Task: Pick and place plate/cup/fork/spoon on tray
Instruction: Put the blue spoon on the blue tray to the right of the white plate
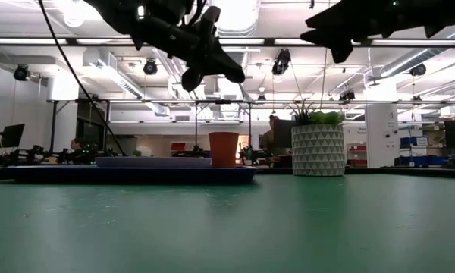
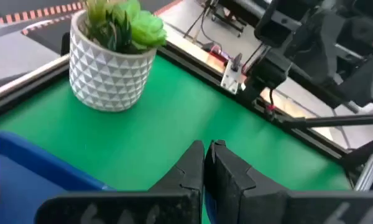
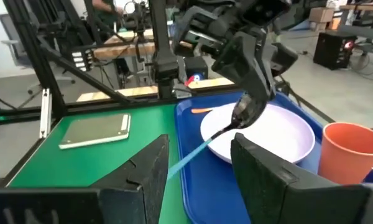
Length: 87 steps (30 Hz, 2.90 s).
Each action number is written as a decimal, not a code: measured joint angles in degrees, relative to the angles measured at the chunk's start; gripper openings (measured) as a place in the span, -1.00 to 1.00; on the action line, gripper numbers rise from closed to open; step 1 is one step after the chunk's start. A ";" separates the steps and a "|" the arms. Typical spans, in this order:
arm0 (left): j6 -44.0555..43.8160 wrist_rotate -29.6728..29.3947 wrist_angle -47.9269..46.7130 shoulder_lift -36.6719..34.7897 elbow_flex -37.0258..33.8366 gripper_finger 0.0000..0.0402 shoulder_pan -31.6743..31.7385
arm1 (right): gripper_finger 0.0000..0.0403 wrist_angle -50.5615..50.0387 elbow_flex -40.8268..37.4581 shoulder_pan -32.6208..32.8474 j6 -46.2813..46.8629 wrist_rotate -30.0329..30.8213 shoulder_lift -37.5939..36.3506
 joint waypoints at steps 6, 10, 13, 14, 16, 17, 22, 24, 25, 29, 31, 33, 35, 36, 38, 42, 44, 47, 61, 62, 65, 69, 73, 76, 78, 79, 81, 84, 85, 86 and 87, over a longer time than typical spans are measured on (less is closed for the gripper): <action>0.13 0.32 0.63 -0.06 1.43 -1.00 0.10 | -0.20 1.06 1.19 -0.02 -2.94 -0.03 6.86; 0.25 0.29 0.74 -0.22 2.83 -1.00 0.17 | -0.20 7.89 1.87 -0.25 -4.23 -0.03 13.52; 0.25 0.02 0.70 -0.24 3.04 -1.00 0.09 | -0.20 13.85 2.52 -0.39 -6.80 0.25 18.43; 0.18 -1.35 1.26 -0.24 2.87 -1.00 0.08 | -0.20 15.67 2.82 -0.39 -7.02 0.61 20.08; 0.12 -6.30 2.24 -0.33 2.32 -1.00 -0.16 | -0.20 18.84 3.55 -0.37 -6.78 2.78 23.03; 0.07 -8.86 2.67 -0.33 2.06 -1.00 -0.42 | -0.21 19.84 3.88 -0.35 -6.83 5.49 24.33; 0.12 -14.92 2.67 0.02 1.88 -1.00 -1.34 | -0.28 20.51 4.69 -0.15 -8.90 19.89 29.04; 0.18 -14.99 2.63 0.25 1.84 -1.00 -1.44 | -0.31 20.68 4.69 -0.13 -9.02 19.97 30.41; 0.24 -15.02 2.66 0.28 1.84 -1.00 -1.44 | -0.33 20.86 4.83 -0.13 -8.89 19.86 30.99; 1.42 -15.47 2.72 0.28 1.74 -1.00 -1.44 | -0.37 20.77 6.35 -0.11 -8.72 19.58 32.79; 3.16 -15.48 2.68 0.45 1.47 -1.00 -1.44 | -0.38 20.56 6.78 -0.11 -8.23 17.97 32.99; 3.46 -15.06 2.45 0.55 1.09 -1.00 -1.44 | -0.39 20.50 7.05 -0.11 -7.48 15.26 33.08; 4.83 -11.47 2.55 0.55 1.08 -1.00 -1.41 | -0.39 18.91 7.31 -0.10 -6.34 13.38 32.93; 6.52 -8.58 2.68 0.54 1.10 -1.00 -1.40 | -0.38 17.34 7.59 -0.09 -5.78 12.93 32.76; 10.65 -3.17 2.60 0.44 1.11 -1.00 -1.44 | -0.36 13.84 8.38 -0.25 -5.30 11.25 32.26; 14.02 -1.35 2.62 0.42 1.17 -1.00 -1.59 | -0.30 10.66 10.36 -1.18 -1.42 0.65 32.15; 14.06 -1.38 2.71 0.55 1.23 -1.00 -1.52 | -0.28 10.70 11.11 -1.46 1.12 -4.43 32.76; 14.13 -1.36 2.64 0.55 1.25 -1.00 -1.53 | -0.25 10.44 11.61 -1.47 2.59 -5.61 33.19; 18.39 5.74 2.64 0.55 1.22 -1.00 -2.31 | -0.24 6.96 11.81 -1.62 7.21 -5.63 30.15; 18.71 5.77 2.68 0.55 1.23 -1.00 -2.48 | -0.24 6.59 11.79 -1.62 8.21 -5.64 30.13; 19.46 5.72 4.83 0.55 1.22 -1.00 -3.17 | -0.24 6.81 11.75 -1.62 8.93 -5.67 30.67; 19.54 3.07 8.63 0.66 1.33 -1.00 -3.87 | -0.24 8.58 11.84 -1.62 9.01 -6.13 32.35; 19.59 3.00 10.47 0.76 1.31 -1.00 -3.89 | -0.24 10.73 11.90 -1.62 9.09 -6.20 32.77; 19.59 2.90 10.20 0.76 1.31 -1.00 -3.89 | -0.31 10.64 11.90 -1.62 8.71 -6.21 32.77; 19.59 2.85 10.22 0.76 1.29 -1.00 -3.89 | -0.41 10.82 11.90 -1.62 7.86 -6.21 32.77; 19.59 2.86 10.22 0.78 1.29 -1.00 -3.89 | -0.48 11.21 11.90 -1.62 7.53 -6.19 32.78; 19.61 2.86 10.21 0.92 1.29 -1.00 -3.89 | -0.65 12.69 11.90 -1.62 7.17 -6.19 32.92; 20.17 3.11 10.32 0.99 1.21 -1.00 -3.91 | -0.89 13.28 11.90 -1.57 6.09 -5.95 32.95; 20.62 2.88 10.51 0.96 1.14 -1.00 -3.95 | -0.91 13.32 11.90 -1.57 6.11 -6.05 32.98; 20.65 3.09 10.60 0.96 1.04 -1.00 -3.94 | -0.92 13.26 11.87 -1.57 6.41 -6.03 32.97; 20.74 3.21 10.58 0.96 0.99 -1.00 -3.92 | -0.92 13.26 11.84 -1.53 6.63 -5.94 32.98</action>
